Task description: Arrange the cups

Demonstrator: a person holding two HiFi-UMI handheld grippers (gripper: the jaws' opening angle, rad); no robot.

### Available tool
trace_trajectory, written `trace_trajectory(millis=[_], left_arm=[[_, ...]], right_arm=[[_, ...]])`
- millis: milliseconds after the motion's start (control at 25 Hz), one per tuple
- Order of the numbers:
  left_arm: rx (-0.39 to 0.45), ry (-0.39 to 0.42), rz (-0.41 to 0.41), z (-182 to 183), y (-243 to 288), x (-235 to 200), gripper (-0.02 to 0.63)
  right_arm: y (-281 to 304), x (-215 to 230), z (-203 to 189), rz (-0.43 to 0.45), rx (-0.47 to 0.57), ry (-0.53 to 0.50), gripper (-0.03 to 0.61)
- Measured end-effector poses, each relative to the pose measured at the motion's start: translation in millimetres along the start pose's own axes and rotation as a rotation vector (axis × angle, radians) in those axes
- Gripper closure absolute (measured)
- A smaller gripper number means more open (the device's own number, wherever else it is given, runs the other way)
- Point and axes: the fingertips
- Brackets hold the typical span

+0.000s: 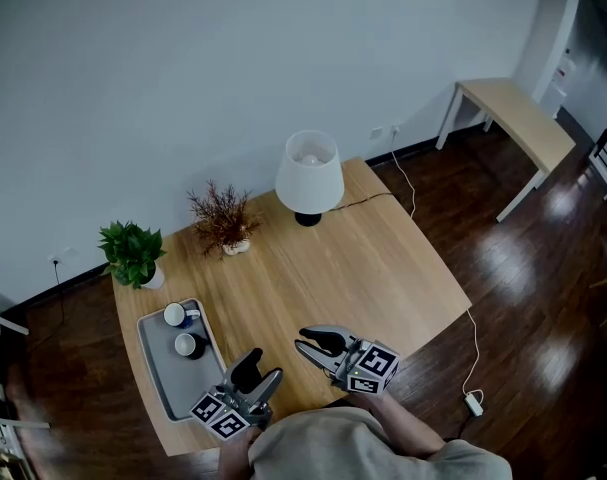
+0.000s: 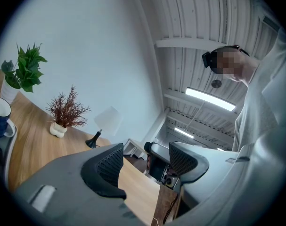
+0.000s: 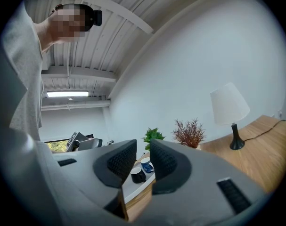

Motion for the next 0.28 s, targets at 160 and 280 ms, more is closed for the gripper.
trace_trajectory(millis=[160,280], left_arm=[[0.005,0.000,0.002,1.2,-2.9,-1.0,0.308],[0.005,0.001,0.002,2.6,-4.7,-1.2,0.308]], right_arm=[[1.7,-2.5,-0.7,0.004,-0.006,-0.005,0.472],[3.7,-5.2,-0.3,0.007,-0.008,-0.009,0.472]])
Point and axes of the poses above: the fingertips, and each gripper's own axes: y forward along the fingers, x to its right, z out of its top, and after that the axes turned 4 degrees about z, right-handed
